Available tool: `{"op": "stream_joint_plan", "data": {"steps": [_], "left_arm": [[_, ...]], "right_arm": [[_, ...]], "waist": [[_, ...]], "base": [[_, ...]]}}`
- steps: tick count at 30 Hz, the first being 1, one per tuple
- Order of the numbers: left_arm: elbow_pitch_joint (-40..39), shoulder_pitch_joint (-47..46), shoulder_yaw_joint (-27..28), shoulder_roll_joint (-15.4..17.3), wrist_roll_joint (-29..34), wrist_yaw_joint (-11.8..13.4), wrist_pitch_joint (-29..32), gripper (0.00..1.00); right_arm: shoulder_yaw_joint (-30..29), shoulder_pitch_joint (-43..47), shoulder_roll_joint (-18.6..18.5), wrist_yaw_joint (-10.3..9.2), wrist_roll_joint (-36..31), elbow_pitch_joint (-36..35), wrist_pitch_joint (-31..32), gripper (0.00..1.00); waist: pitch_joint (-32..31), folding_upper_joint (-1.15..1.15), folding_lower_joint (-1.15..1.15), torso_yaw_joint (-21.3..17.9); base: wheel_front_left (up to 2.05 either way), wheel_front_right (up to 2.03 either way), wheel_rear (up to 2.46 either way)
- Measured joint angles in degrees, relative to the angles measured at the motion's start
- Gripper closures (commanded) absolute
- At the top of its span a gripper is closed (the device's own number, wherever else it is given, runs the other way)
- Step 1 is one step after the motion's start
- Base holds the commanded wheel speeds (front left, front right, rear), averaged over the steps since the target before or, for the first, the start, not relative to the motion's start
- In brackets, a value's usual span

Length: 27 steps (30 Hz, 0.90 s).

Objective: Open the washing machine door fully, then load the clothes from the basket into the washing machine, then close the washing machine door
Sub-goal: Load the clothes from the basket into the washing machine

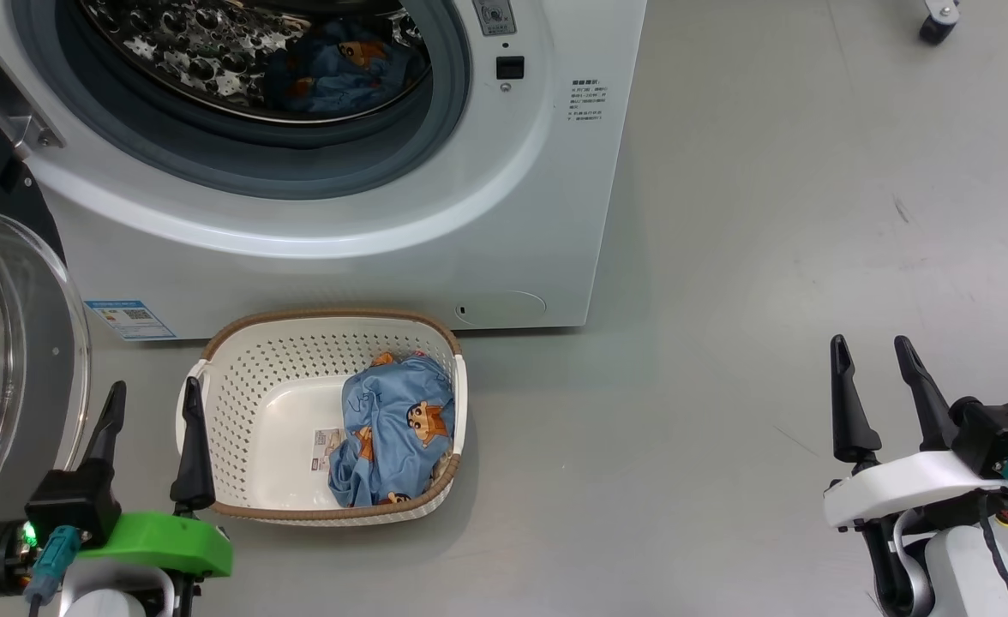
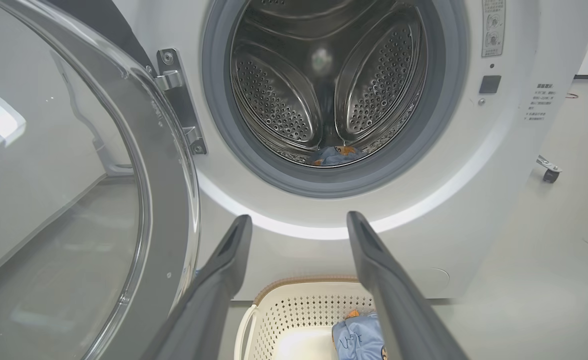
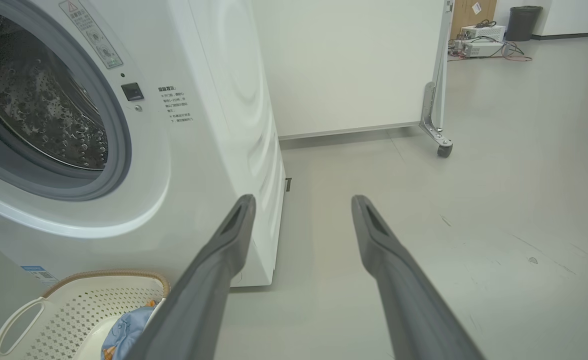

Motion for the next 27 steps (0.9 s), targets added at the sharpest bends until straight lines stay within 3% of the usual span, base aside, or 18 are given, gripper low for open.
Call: {"op": "stream_joint_plan", "data": {"steps": [11,27], "left_arm": [[-1.7,0.0,-0.6,-0.2,0.0,0.0,0.0,0.00],[-2.9,-5.0,-1.4,-0.4,-1.6,-0.1,0.0,0.00]], "right_arm": [[0.1,0.0,0.1,0.00,0.0,-1.2,0.0,0.00],[0.0,-2.7,0.5,0.00,0.0,-2.8,0.0,0.00]], "waist": [[3.3,0.00,0.00,0.4],[12.9,0.00,0.00,0.8]], "base": [[0.00,0.00,0.00],[0.00,0.00,0.00]]}}
